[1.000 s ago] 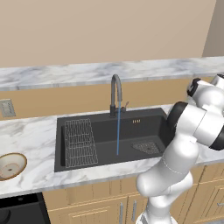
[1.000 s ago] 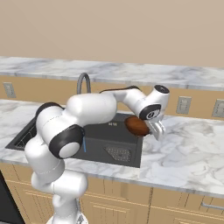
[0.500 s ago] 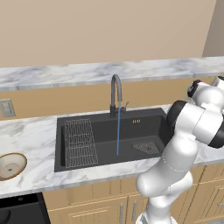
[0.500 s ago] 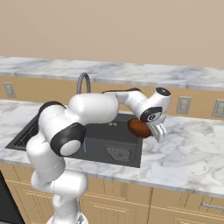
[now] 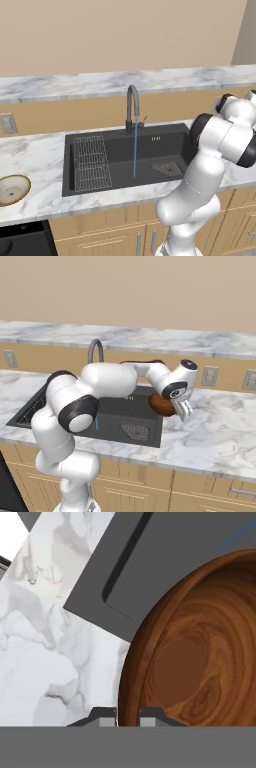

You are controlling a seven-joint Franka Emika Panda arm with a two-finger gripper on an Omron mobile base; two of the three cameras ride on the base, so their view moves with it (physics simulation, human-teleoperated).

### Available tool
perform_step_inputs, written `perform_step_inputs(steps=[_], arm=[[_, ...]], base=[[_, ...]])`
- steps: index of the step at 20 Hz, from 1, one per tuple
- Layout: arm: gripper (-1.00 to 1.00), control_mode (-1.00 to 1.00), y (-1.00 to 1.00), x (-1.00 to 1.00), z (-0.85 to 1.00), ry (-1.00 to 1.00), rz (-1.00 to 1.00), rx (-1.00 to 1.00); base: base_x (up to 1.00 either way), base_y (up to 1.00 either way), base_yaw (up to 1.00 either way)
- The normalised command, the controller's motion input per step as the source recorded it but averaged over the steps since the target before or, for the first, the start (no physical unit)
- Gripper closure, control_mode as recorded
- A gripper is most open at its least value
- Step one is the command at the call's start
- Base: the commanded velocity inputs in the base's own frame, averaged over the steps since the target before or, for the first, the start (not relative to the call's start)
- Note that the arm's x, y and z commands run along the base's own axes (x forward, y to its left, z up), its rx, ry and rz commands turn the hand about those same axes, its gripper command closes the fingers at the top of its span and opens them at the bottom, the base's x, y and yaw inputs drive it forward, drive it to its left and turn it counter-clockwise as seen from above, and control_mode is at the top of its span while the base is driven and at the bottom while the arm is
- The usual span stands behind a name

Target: Rinse each bowl for a few seconds and place them down in the sink or on the counter.

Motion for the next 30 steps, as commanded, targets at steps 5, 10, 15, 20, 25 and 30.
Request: perform_step_inputs(steps=[5,10,15,20,25,30], arm=[[1.00,-1.00,-0.09,-0.04,-0.12,0.00,-0.02,0.00],[1.00,-1.00,-0.06,0.00,-0.13,0.00,-0.02,0.00],[1.00,-1.00,-0.05,0.00,-0.12,0.00,-0.02,0.00],[1.00,-1.00,-0.04,0.00,-0.14,0.00,-0.02,0.00],[1.00,-1.00,-0.06,0.00,-0.16,0.00,-0.02,0.00],[1.00,-1.00,-0.08,0.00,-0.15,0.00,-0.02,0.00]], base=[[0.00,0.00,0.00],[0.00,0.00,0.00],[0.00,0.00,0.00],[0.00,0.00,0.00],[0.00,0.00,0.00],[0.00,0.00,0.00]])
